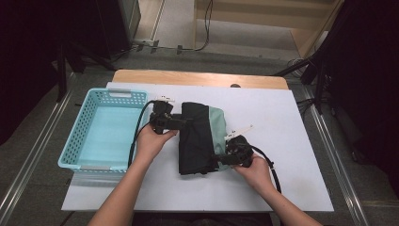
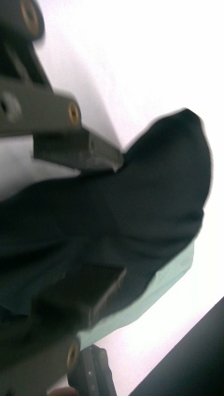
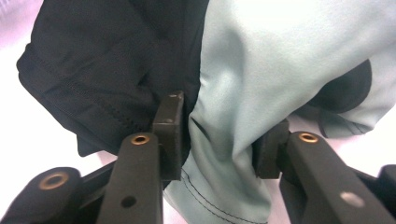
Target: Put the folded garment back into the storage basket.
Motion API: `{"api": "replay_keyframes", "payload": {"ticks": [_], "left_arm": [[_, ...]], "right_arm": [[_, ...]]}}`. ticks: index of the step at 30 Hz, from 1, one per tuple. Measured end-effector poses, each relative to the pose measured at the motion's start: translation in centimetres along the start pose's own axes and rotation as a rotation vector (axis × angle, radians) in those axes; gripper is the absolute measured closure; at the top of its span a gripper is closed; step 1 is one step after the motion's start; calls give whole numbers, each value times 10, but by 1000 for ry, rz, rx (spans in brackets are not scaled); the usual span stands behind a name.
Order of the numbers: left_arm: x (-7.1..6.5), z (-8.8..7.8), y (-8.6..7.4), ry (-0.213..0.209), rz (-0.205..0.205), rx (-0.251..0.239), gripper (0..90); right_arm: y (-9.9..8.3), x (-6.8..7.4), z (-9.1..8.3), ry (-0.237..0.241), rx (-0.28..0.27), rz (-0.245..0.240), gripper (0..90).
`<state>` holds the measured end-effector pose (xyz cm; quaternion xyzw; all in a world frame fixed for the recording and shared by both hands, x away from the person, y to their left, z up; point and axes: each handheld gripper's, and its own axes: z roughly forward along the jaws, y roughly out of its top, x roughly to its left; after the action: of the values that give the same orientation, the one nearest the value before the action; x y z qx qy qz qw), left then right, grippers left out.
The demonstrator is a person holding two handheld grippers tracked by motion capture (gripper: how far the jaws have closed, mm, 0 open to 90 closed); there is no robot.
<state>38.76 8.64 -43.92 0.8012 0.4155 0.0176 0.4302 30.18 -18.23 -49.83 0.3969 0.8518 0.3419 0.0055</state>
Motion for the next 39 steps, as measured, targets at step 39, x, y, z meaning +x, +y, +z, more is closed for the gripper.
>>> {"api": "replay_keyframes", "payload": {"ticks": [39], "left_arm": [[-5,-17,-24,2,43,-37,147]], "right_arm": [[-19,-12,-50,1,-108,-47,266]]}}
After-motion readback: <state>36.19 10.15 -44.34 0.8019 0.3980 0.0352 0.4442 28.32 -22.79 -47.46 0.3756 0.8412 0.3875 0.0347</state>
